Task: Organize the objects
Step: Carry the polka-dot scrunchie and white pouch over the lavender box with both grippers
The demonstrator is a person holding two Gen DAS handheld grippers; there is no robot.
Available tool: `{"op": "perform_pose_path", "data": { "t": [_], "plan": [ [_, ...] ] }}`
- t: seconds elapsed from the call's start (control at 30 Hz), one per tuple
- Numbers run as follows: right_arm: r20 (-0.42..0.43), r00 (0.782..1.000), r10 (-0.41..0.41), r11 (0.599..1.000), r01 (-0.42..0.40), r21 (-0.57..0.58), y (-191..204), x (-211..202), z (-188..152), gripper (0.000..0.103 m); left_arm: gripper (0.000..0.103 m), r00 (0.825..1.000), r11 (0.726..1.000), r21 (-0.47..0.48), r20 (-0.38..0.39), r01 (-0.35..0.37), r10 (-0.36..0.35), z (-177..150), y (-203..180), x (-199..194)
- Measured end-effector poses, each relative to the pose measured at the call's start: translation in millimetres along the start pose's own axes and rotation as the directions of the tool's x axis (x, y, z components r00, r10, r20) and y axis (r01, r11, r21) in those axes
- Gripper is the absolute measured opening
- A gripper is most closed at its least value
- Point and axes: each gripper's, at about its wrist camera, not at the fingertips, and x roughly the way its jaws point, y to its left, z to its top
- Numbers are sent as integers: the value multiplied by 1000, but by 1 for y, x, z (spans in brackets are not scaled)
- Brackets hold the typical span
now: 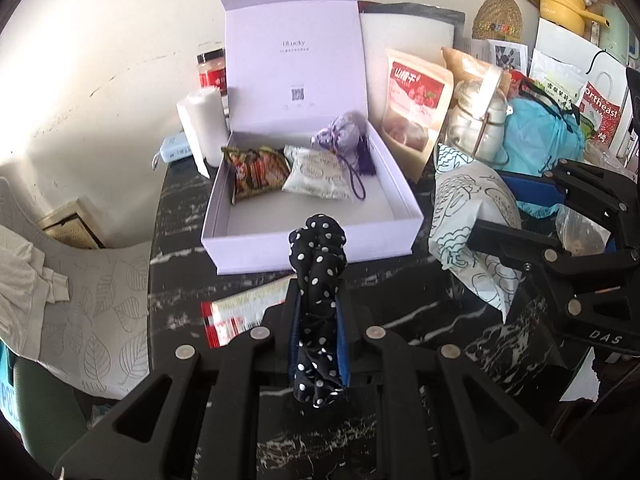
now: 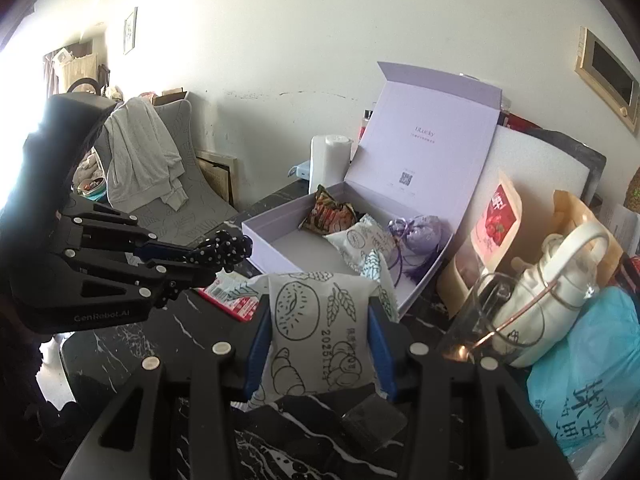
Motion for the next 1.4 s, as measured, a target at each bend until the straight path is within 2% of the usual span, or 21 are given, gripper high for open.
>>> {"op": "perform_pose_path", "data": {
  "t": [0.53, 1.0, 1.4],
  "plan": [
    [23, 1000, -14, 1000, 14, -2, -32, 15, 42, 46, 14, 1000, 1000, 23, 8, 4, -4, 63, 11, 28],
    [8, 1000, -18, 999, 18, 31, -54, 58, 77, 45, 14, 1000, 999, 44, 12, -1, 0, 113, 26, 74],
    [-21, 999, -51, 996, 52, 72, -66, 105, 96, 45, 14, 1000, 998, 55, -6, -23, 23, 139, 45, 124]
  ]
}}
